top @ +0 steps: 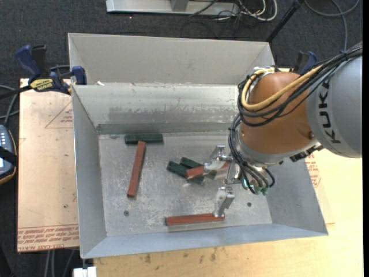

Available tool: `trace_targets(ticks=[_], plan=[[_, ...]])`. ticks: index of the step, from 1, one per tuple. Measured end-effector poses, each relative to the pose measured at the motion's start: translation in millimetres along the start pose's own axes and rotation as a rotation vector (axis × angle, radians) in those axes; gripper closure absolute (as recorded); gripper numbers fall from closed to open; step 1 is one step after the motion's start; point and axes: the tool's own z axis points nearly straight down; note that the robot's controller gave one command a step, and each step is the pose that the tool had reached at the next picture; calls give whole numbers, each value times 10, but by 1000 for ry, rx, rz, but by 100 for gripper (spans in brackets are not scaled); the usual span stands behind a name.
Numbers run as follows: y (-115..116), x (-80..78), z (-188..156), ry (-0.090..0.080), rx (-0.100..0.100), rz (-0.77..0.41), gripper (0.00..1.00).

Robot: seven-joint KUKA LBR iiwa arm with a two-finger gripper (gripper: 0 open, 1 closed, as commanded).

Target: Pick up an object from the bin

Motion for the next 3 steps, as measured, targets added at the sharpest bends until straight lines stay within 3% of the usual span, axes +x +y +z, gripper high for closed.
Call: trace_targets(ticks=[1,2,3], plan=[[-2,-17,-38,-8,0,1,0],[-34,77,1007,-6,0,-43,100],[-35,71,1003,-7,0,-43,0]])
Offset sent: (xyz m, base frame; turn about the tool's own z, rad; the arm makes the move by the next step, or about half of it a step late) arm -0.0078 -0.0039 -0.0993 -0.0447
